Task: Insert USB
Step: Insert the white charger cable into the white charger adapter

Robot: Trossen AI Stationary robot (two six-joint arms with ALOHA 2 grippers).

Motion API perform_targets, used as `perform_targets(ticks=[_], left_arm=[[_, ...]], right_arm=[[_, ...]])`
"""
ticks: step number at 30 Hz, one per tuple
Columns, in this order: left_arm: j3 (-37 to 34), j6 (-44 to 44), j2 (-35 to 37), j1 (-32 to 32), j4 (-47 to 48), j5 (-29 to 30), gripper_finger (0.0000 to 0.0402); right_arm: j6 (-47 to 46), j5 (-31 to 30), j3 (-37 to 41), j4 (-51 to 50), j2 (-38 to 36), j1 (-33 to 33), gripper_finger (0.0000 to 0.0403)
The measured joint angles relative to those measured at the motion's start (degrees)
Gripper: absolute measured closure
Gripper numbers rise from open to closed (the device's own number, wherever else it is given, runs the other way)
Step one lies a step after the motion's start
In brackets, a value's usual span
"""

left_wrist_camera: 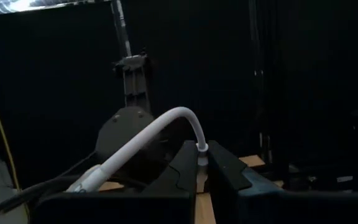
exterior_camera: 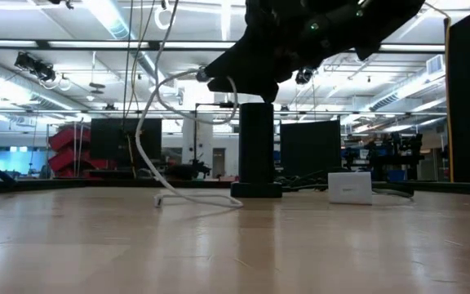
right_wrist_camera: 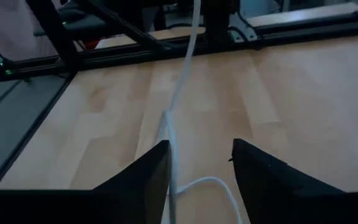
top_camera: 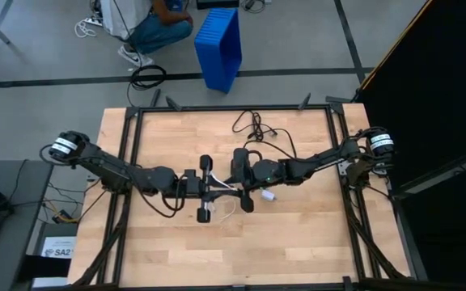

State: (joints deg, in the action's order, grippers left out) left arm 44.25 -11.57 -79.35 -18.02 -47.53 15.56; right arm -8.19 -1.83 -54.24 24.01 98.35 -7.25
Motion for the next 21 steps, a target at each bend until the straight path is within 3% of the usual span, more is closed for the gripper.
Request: perform_targets(ticks=[7, 14, 21], left_arm=[[0.0, -2.6, 0.2, 0.4, 2.5, 2.7, 0.0401], [0.0, -3.3, 5.6, 3.0, 10.9, 8.3, 0.0401], [0.0, -6.6, 14.8, 7.0, 20.0, 13.7, 0.0401]], right_arm=[[1.3, 6.0, 0.0, 0.7, 0.0, 0.2, 0.0389], [2.4, 11.1, 0.0, 3.0, 0.0, -0.1, 0.0401], [10.7, 17.7, -2.0, 1.2, 0.0, -3.2, 0.0403]])
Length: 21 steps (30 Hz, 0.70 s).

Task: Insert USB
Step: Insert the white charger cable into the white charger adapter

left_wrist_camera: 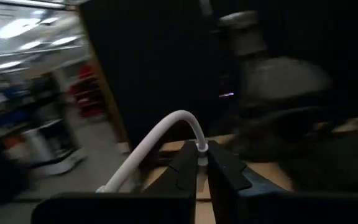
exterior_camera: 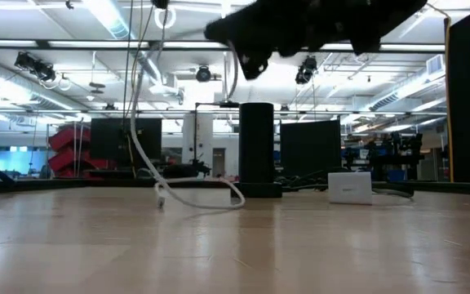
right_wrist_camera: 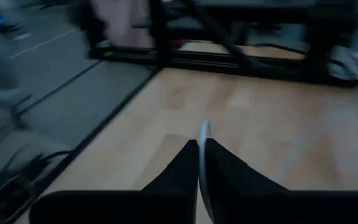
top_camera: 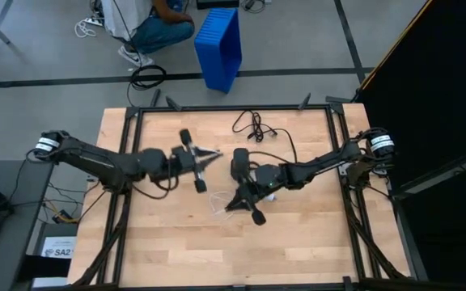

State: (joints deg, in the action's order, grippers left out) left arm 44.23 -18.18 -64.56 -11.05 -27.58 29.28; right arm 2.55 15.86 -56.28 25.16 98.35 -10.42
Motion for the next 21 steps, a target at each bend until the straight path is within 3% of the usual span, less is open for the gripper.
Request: perform_targets(ticks=[5, 10, 16, 21], left_arm=[[1.5, -2.9, 7.8, 1.9, 5.4, 0.0, 0.0401], [7.0, -3.7, 11.6, 1.8, 14.0, -0.5, 0.0401], [13.5, -3.7, 11.1, 0.1, 22.9, -0.9, 0.0401], [15.7, -4.8, 9.6, -1.7, 23.6, -1.0, 0.0401]], right_arm=[[4.6, -3.2, -6.2, -13.6, 0.0, -1.3, 0.0403], [7.5, -15.8, -13.2, -29.7, 0.0, 0.2, 0.0403], [8.3, -28.5, -18.5, -40.6, 0.0, 5.3, 0.0403], [7.7, -28.0, -21.6, -40.5, 0.0, 10.7, 0.0403]])
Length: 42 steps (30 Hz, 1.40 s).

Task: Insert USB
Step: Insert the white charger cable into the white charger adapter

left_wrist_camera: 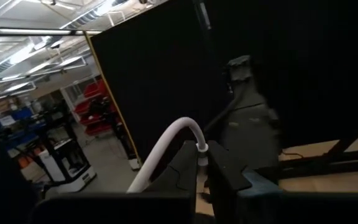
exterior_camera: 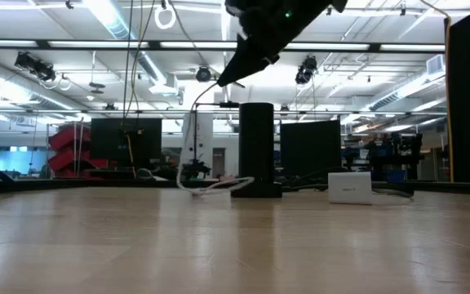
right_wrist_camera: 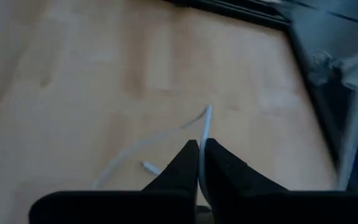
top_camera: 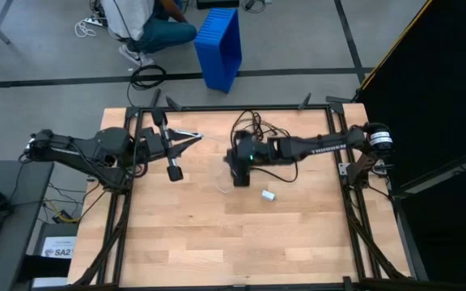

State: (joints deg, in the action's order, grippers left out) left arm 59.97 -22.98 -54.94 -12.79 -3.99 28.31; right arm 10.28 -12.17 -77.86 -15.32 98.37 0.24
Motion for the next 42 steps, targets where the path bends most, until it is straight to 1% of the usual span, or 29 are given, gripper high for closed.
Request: perform_targets(ticks=[2, 4, 6, 7, 9, 11, 15, 17, 20, 22, 26, 27, 28, 29, 31, 33, 35, 38, 42], left_arm=[[0.7, -0.8, -0.5, -0.5, -0.1, 0.0, 0.0401], [1.3, -1.0, -0.9, -0.8, 0.1, 0.0, 0.0401], [2.0, -1.0, -1.3, -0.9, 0.4, 0.0, 0.0401], [2.2, -1.0, -1.4, -1.0, 1.1, -0.1, 0.0401], [2.3, -1.0, -1.6, -1.3, 1.7, -0.1, 0.0401], [2.3, -0.9, -1.6, -1.6, 2.7, -0.3, 0.0401], [2.3, -0.7, -2.1, -2.7, 4.1, -0.4, 0.0401], [2.3, -1.1, -2.2, -3.3, 3.7, -0.4, 0.0401], [2.3, -3.7, -2.5, -3.5, 1.1, -0.4, 0.0401], [2.3, -3.9, -2.5, -3.5, 0.4, -0.5, 0.0401], [2.3, -3.3, -3.2, -3.5, 1.8, -1.1, 0.0401], [2.3, -2.8, -3.3, -3.7, 2.8, -1.2, 0.0401], [2.3, -2.1, -3.7, -3.9, 3.8, -1.4, 0.0401], [2.3, -1.3, -4.0, -3.9, 4.9, -1.4, 0.0401], [1.7, 1.8, -4.9, -4.0, 6.7, -2.5, 0.0401], [-0.1, 4.7, -5.9, -4.1, 7.0, -4.2, 0.0401], [-2.2, 6.7, -7.6, -4.1, 7.6, -4.7, 0.0401], [-6.1, 10.5, -8.2, -4.1, 7.4, -4.9, 0.0401], [-11.6, 15.6, -7.9, -4.2, 5.9, -3.3, 0.0401]], right_arm=[[0.3, 2.7, -1.8, 1.2, 0.0, 1.1, 0.0403], [2.0, 4.0, -3.7, 1.6, 0.0, 1.5, 0.0403], [6.9, 3.7, -5.7, 1.1, 0.0, 1.5, 0.0403], [11.1, 3.0, -6.4, 0.1, 0.0, 1.5, 0.0403], [18.2, -0.6, -6.8, -1.3, -0.1, 1.4, 0.0403], [20.8, -5.0, -6.8, -3.7, 0.0, 2.0, 0.0403], [16.9, -6.6, -6.1, -9.7, 0.0, 4.5, 0.0402], [16.3, -9.0, -4.4, -10.1, 0.0, 5.6, 0.0402], [17.5, -17.0, -2.1, -7.2, 0.0, 7.5, 0.0403], [17.7, -21.0, -1.5, -6.3, 0.0, 9.7, 0.0403], [17.2, -28.7, -1.5, -7.1, 0.0, 13.0, 0.0403], [17.7, -28.6, -1.5, -8.1, 0.0, 13.6, 0.0403], [18.0, -27.1, -1.5, -10.0, 0.0, 14.0, 0.0403], [17.9, -24.1, -1.5, -12.4, 0.0, 14.2, 0.0403], [14.5, -17.8, -1.5, -17.1, 0.5, 14.5, 0.0403], [10.3, -14.9, -1.6, -19.0, 2.0, 14.5, 0.0401], [8.2, -13.6, -1.4, -21.9, 3.6, 14.4, 0.0394], [6.9, -12.1, -1.6, -21.5, 4.9, 13.8, 0.0373], [7.6, -11.6, -1.4, -21.6, 5.8, 11.6, 0.0338]])
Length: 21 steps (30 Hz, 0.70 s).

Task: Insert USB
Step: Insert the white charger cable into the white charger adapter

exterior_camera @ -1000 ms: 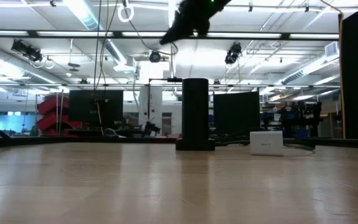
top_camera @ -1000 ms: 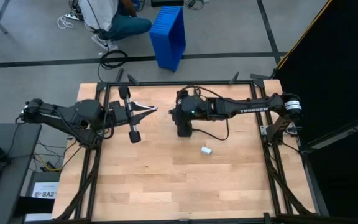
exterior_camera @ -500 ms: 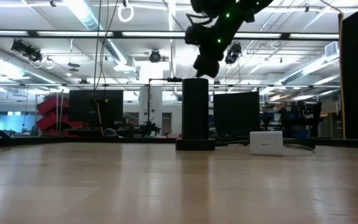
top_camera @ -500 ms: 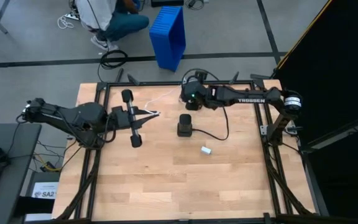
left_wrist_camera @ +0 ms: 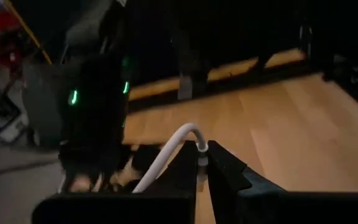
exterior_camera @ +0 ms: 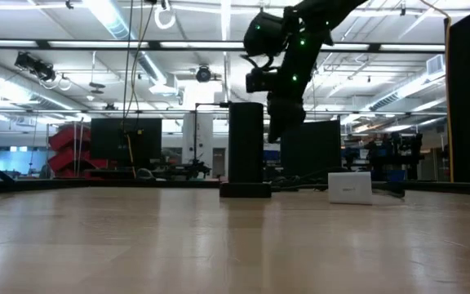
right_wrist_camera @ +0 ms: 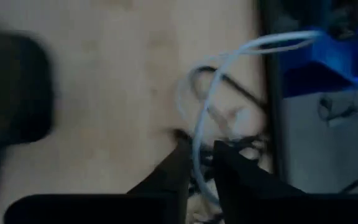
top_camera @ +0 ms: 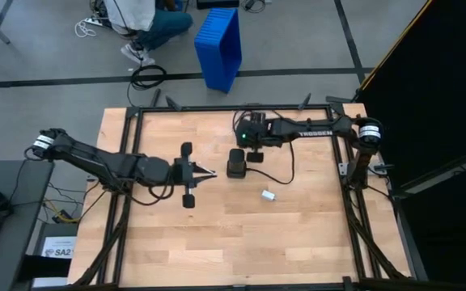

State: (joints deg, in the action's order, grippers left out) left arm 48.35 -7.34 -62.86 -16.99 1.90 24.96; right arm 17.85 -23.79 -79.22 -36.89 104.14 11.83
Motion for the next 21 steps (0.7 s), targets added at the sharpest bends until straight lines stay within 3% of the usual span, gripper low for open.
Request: perform_targets(ticks=[3, 9, 12, 16, 21], left_arm=[[-3.7, 1.8, 1.4, 0.0, -1.5, 2.4, 0.0401], [-8.5, 3.2, 7.8, 0.0, -1.5, 7.6, 0.0401], [-10.1, 4.5, 12.4, -0.1, -1.0, 9.5, 0.0401], [-13.2, 9.9, 18.1, -2.1, 6.3, 14.5, 0.0401], [-20.7, 17.6, 21.4, -4.7, 3.8, 17.4, 0.0401]], right_arm=[[1.2, -1.8, -0.1, 0.3, -0.6, -1.6, 0.0312], [3.8, -12.7, -0.1, 0.0, -0.6, -5.2, 0.0266], [3.5, -13.6, -0.1, -1.0, -1.1, -6.8, 0.0254], [2.0, -14.1, -0.1, -1.5, -2.0, -10.4, 0.025], [-3.0, -13.8, -0.1, -2.0, -3.5, -14.9, 0.0253]])
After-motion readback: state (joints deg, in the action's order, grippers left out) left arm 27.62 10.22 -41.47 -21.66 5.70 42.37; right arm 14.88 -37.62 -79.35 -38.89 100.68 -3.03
